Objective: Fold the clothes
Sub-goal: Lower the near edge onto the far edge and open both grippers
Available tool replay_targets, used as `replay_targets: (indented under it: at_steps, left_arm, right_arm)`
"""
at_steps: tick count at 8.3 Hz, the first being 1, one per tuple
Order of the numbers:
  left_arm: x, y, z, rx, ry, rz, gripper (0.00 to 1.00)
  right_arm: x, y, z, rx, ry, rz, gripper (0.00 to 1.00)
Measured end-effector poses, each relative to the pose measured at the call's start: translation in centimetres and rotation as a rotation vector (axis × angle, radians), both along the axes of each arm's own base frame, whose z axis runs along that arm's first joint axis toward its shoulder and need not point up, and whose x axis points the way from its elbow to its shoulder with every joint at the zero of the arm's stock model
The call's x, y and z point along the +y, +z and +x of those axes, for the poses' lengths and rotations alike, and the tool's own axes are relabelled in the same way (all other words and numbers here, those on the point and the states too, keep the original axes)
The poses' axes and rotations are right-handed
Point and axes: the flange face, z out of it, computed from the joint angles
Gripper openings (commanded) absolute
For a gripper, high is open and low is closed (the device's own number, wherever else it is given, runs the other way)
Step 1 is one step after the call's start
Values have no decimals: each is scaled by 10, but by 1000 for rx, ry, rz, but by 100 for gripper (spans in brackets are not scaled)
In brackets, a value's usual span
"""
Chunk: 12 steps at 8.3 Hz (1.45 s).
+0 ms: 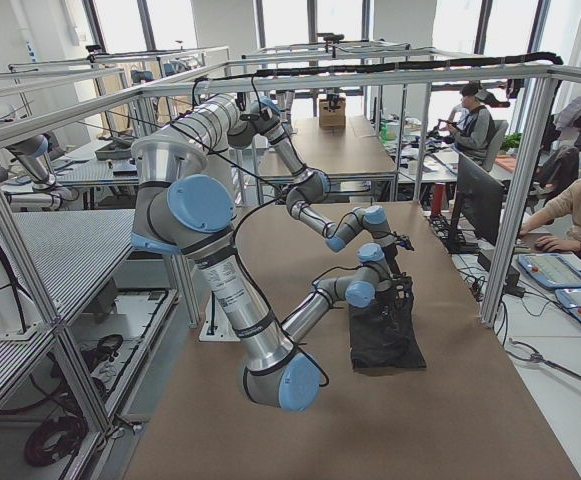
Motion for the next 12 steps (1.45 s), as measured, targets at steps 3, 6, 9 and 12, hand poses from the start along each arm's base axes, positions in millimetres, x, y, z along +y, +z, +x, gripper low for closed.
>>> replay_targets:
  at_steps: [3,6,9,12]
  left_arm:
    - [1,3,-1,0,-2,-4,100]
    - [3,7,-3,0,-3,-3,100]
    - [5,11,-5,-1,-2,-5,100]
    - [6,12,-6,-1,-4,-5,100]
  right_arm:
    - [43,13,-38,6,95,-86,67]
    - [35,24,-57,16,167,-142,56]
    - [13,19,-73,44,218,-132,0]
    - [-13,18,-70,68,276,-110,0]
